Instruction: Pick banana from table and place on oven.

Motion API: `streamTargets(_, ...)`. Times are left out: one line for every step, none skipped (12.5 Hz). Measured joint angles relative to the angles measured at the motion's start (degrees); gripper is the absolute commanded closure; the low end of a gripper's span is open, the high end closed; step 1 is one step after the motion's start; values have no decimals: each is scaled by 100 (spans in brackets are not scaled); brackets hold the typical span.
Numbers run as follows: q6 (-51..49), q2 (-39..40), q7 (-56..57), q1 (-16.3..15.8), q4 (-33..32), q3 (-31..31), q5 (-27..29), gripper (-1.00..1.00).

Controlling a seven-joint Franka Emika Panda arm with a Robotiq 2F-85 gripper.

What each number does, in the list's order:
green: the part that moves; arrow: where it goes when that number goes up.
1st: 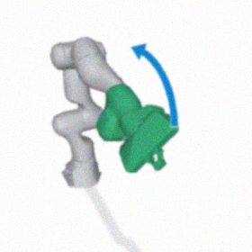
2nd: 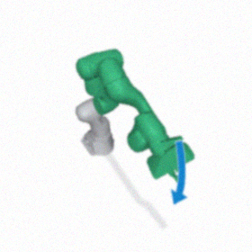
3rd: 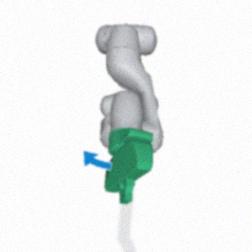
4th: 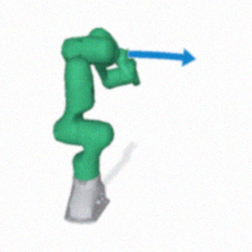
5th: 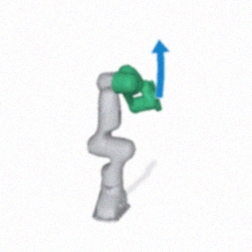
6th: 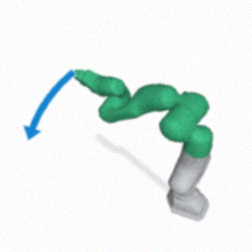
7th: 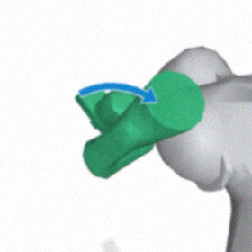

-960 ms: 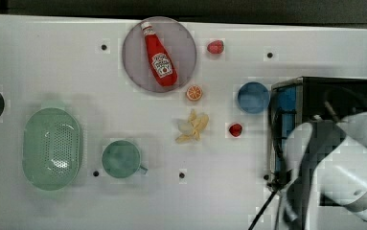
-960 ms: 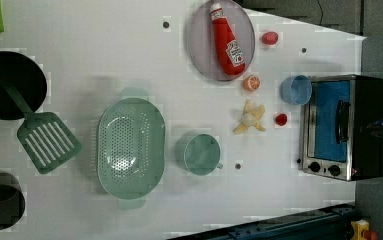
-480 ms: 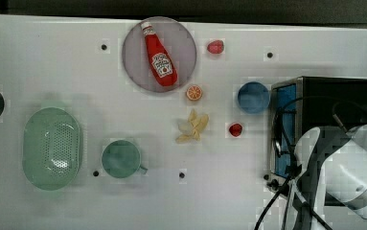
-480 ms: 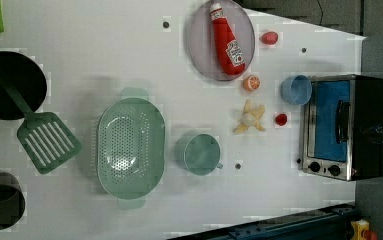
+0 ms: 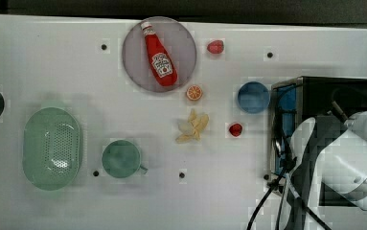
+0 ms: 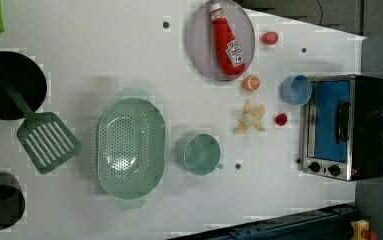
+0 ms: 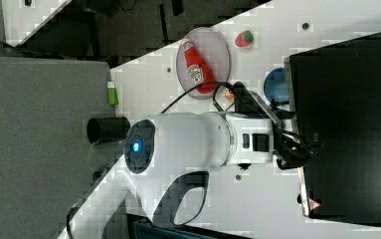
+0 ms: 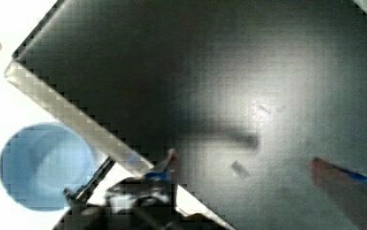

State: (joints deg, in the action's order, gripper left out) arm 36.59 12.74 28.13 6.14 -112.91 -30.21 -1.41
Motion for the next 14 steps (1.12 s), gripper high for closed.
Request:
streamTargets(-17,-31,11,-19,-6,0,-67,-100)
streamTargets(-56,-48,35,-19,28,3,-261,-100)
streamTargets(-285,-70,111,-22,140,20,-383,-100)
streamTargets(-627,-80,175,-17,325,48,-433,-100)
streamTargets(-1199,-194,281,1,442,187,-433,-100)
streamTargets(-1894,-338,379,-8,554,369,-430,-100)
streamTargets(-2472,-446,438,-127,744,488,-362,-100)
streamTargets(-2756,-549,371,-204,940,709,-170,-100)
streamTargets(-2805,-672,144,-310,1113,979,-73,-100)
streamTargets(-2675,-870,-269,-476,1186,1262,-73,-100)
streamTargets(-2614,-1129,-743,-629,1209,1602,-125,-100)
streamTargets(-2652,-1381,-1168,-718,1225,1991,-143,-100)
streamTargets(-2663,-1571,-1569,-781,1265,2369,-20,-100)
streamTargets(-2679,-1745,-1943,-882,1293,2708,31,-100)
